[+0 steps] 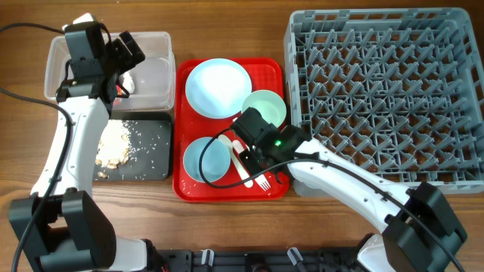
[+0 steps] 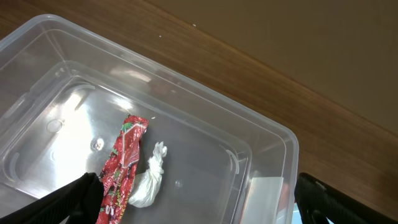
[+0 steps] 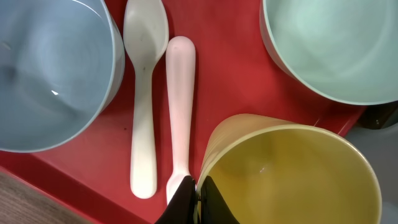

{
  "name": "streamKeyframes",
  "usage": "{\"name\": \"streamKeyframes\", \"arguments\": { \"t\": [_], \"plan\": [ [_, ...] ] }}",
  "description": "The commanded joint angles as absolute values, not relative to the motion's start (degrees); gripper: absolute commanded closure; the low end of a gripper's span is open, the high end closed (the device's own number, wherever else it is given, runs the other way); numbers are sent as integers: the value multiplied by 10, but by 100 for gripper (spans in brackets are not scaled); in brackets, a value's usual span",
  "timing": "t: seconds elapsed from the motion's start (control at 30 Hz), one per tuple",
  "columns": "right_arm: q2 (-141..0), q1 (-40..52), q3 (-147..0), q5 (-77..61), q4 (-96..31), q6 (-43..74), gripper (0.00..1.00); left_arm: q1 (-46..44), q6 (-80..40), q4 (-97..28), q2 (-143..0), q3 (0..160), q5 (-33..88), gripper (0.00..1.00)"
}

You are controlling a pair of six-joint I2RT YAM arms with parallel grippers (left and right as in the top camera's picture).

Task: Sort waste into correct bins and load items into the dishwasher rack
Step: 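Grasp the yellow cup rim with the right gripper, then carry the yellow cup into the grey rack and release it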

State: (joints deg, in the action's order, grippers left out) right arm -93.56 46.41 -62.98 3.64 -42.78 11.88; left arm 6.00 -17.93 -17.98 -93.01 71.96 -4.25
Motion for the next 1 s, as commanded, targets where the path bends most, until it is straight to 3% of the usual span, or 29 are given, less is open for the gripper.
{"name": "streamKeyframes", "arguments": {
  "t": [0.0,0.33,0.6,0.97],
  "plan": [
    [-943,464,-623,34,-429,120,96,62,-184,-178,-927,721,-44,0],
    [-933,464,-663,10,-442,90,96,62,-184,-178,-927,721,-44,0],
    [-823,416,-748,-23,-463,89,96,62,-184,-178,-927,721,-44,0],
    [-801,38,-682,-707,-454,-40,96,62,-184,-178,-927,721,-44,0]
  ]
}}
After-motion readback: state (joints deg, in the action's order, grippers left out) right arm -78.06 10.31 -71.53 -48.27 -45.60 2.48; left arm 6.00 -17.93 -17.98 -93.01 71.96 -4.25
